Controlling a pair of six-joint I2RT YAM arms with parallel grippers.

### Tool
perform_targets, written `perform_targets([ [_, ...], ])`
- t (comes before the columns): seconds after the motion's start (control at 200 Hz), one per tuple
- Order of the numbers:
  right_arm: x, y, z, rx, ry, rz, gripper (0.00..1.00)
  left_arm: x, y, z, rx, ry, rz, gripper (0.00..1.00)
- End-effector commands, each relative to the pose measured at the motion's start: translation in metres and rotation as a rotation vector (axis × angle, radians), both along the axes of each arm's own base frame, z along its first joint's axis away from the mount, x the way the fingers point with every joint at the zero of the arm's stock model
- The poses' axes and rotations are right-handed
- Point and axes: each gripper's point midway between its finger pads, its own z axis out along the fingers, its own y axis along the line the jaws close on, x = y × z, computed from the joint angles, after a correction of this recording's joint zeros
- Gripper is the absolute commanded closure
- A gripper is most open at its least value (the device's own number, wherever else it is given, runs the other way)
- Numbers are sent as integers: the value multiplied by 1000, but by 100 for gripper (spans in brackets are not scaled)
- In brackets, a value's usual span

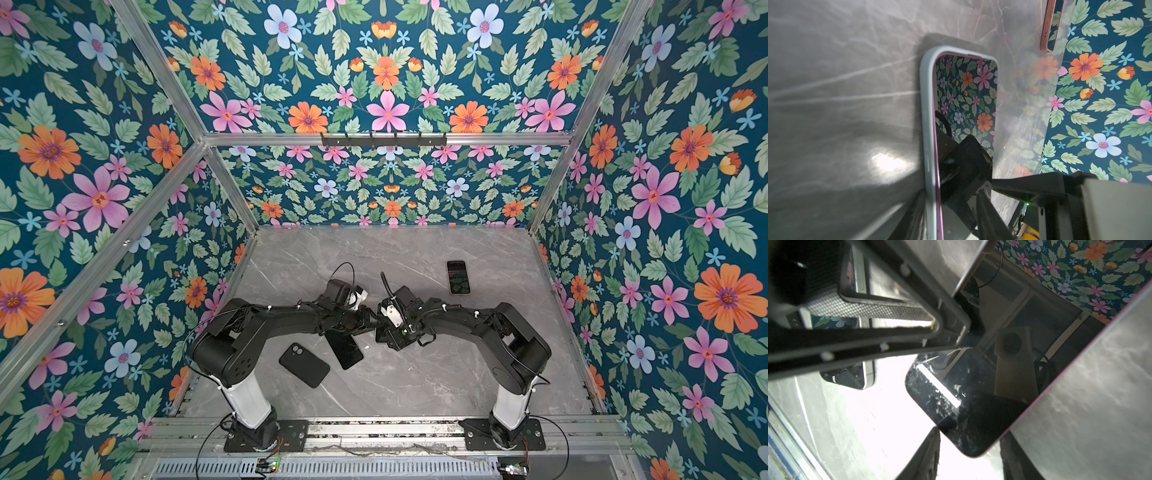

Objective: Put the phone into the phone case

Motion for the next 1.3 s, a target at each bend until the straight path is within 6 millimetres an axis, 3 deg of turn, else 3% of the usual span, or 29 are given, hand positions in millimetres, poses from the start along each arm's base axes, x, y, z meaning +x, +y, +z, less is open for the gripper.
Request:
perform_targets([
  [0.0, -3, -4, -9, -18, 15, -15, 58, -3, 0, 0, -2, 13, -1, 58],
  [0.205, -4, 0, -8, 13, 32, -34, 65, -8, 4, -1, 12, 17, 1, 59],
  [0.31, -8, -6, -4, 5, 50, -87, 65, -13, 16, 0, 79, 22, 3, 60],
  [0.455, -17, -14, 9, 33, 114, -251, 55, -24, 30, 4, 165, 57, 10, 63],
  [0.495, -17, -14, 22, 75, 115, -308, 53, -27, 31, 6, 177, 61, 11, 63],
  [0.695, -11, -21, 35, 142, 139, -533, 50, -37, 18, 16, 181, 60, -15, 64],
  [0.86, -5, -9, 38, 163, 161, -529, 48, -32, 14, 14, 193, 60, -25, 66],
  [1.3, 6, -5, 37, 197, 177, -521, 45, -29, 13, 6, 223, 68, -43, 68],
])
